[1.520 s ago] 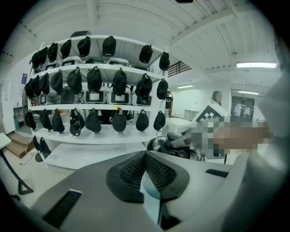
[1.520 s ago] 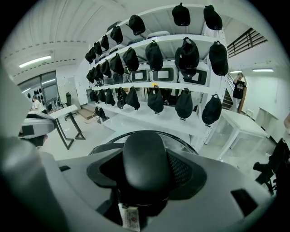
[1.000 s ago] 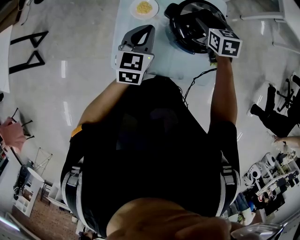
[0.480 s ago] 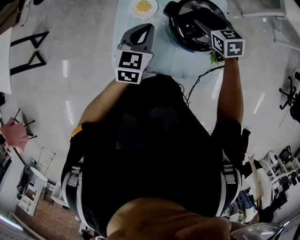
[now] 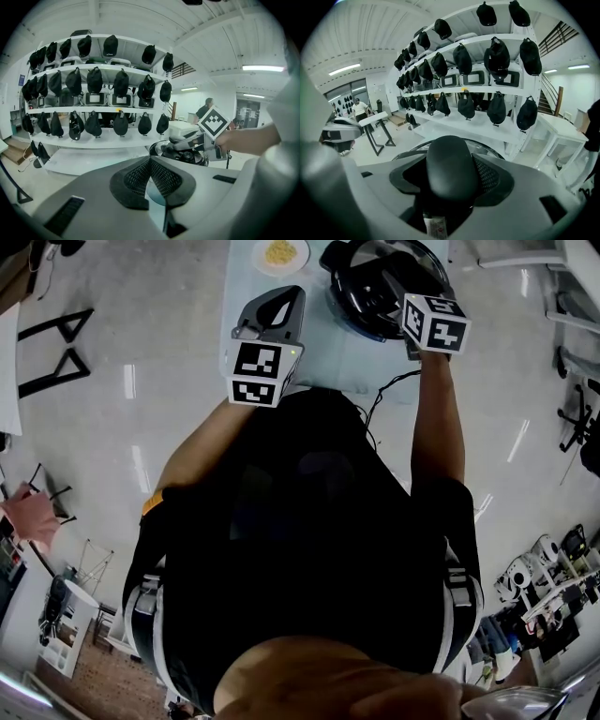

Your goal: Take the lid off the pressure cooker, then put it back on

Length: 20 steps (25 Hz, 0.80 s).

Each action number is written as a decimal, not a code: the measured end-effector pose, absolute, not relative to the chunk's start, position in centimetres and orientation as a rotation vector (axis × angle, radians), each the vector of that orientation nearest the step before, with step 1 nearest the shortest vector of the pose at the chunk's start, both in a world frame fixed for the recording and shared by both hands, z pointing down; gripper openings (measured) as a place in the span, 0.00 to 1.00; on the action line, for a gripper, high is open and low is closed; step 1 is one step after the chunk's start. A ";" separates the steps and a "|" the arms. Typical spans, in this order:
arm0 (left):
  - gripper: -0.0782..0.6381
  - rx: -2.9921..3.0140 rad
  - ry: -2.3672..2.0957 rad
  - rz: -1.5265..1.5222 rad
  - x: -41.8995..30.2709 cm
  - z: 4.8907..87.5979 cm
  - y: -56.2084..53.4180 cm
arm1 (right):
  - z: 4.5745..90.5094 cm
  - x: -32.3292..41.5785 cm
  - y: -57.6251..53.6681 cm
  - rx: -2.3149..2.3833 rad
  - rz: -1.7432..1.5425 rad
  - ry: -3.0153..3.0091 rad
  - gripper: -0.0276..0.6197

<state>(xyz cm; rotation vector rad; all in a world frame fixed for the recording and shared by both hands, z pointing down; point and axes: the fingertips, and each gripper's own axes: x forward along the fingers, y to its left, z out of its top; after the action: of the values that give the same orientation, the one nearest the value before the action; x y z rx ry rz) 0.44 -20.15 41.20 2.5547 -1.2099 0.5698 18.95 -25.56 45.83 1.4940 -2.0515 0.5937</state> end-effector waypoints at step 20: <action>0.12 2.609 -1.154 0.585 2.8 40.6 -18.6 | 46.4 18.5 -25.0 1.294 0.440 -2.208 0.49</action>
<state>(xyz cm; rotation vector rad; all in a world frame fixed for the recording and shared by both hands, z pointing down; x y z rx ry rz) 2.85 -18.61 40.63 2.6095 -1.1537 0.5849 18.51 -25.03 46.40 1.2943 -2.2077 0.4402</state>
